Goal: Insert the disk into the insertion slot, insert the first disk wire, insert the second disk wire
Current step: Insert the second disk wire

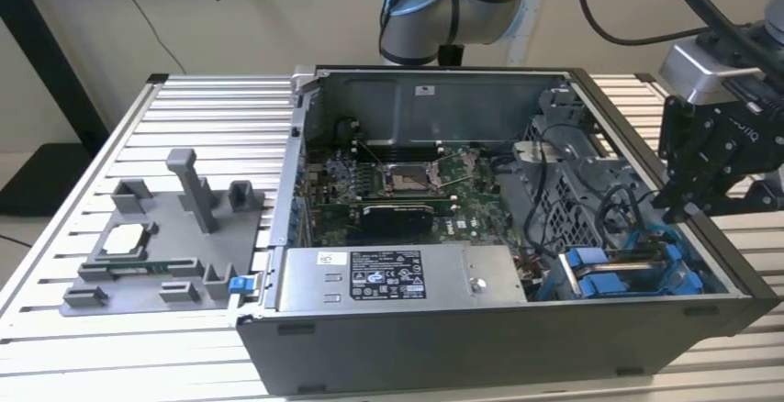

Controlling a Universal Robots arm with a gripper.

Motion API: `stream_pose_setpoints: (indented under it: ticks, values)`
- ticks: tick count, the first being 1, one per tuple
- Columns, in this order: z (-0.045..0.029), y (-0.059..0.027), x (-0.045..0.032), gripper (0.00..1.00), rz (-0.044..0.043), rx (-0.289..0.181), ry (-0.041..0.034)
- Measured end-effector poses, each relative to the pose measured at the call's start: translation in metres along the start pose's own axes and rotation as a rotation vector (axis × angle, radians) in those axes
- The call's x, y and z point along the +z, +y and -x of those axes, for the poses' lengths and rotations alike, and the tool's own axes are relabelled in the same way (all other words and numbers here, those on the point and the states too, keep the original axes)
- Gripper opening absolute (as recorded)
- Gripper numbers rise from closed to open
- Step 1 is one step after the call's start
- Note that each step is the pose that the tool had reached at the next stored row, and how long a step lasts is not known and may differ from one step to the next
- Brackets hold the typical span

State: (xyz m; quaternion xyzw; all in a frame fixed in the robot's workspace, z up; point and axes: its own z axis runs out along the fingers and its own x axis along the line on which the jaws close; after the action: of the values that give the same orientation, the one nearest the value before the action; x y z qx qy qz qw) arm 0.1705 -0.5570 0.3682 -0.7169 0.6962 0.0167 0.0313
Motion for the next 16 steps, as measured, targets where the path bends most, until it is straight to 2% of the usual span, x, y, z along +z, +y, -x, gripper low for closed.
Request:
stream_pose_setpoints:
  ticks: [9, 16]
  values:
    - [-0.0002, -0.0059, 0.0002, 1.0, -0.0005, 0.0, -0.0168]
    - [-0.0003, -0.0113, 0.0003, 1.0, -0.0012, 0.001, -0.0385]
